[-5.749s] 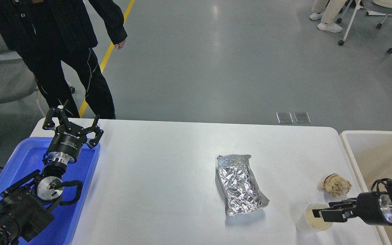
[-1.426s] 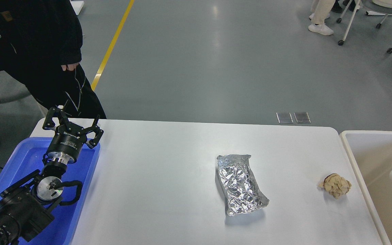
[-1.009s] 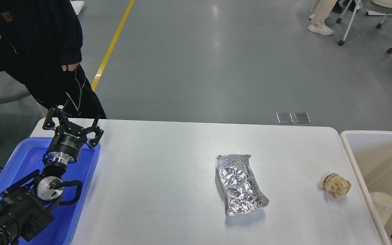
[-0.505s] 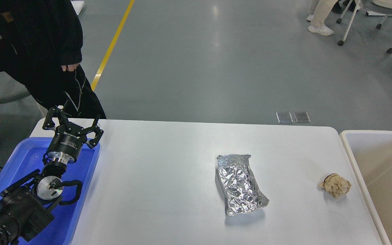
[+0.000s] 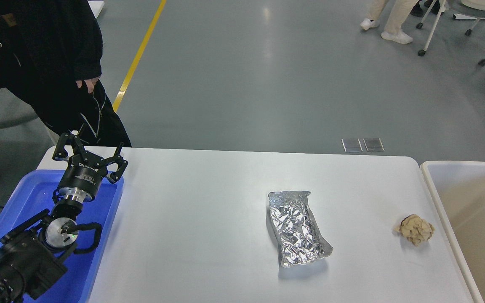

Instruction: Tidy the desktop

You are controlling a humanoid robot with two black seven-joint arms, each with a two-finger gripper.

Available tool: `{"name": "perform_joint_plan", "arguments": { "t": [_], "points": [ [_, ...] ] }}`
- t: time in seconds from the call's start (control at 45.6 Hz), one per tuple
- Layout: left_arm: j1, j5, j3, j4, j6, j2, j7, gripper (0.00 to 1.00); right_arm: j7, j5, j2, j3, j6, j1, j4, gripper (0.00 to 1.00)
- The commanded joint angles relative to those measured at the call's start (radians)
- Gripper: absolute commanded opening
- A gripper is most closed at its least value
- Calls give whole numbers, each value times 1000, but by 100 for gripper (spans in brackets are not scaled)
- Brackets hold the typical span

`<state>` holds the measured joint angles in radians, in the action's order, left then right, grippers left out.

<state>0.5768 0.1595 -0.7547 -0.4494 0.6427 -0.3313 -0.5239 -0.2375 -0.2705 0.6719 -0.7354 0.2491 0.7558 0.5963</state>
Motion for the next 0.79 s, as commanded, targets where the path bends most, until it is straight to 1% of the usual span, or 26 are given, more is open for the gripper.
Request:
{"name": "perform_joint_plan", "arguments": {
  "t": [0.0,0.088,0.219,0.263,0.351,0.461,0.592,0.768],
  "points": [
    [0,0,0,0,0,0,1,100,-20,-6,34,-186,-36,14,169,100],
    [0,0,0,0,0,0,1,100,-20,-6,35,-226,-51,14,203,100],
    [0,0,0,0,0,0,1,100,-19,-7,35,-283,-106,13,240,100],
    [0,0,0,0,0,0,-1,100,-20,-7,37,-298,-140,8,260,100],
    [0,0,2,0,0,0,-1,100,-22,-7,35,-334,-240,-3,290,100],
    [0,0,0,0,0,0,1,100,-22,-7,26,-415,-304,-44,319,100],
    [0,0,0,0,0,0,-1,100,-22,-6,-15,-507,-344,-104,349,100],
    [0,0,0,0,0,0,1,100,-20,-7,-77,-526,-350,-168,346,100]
  ]
}}
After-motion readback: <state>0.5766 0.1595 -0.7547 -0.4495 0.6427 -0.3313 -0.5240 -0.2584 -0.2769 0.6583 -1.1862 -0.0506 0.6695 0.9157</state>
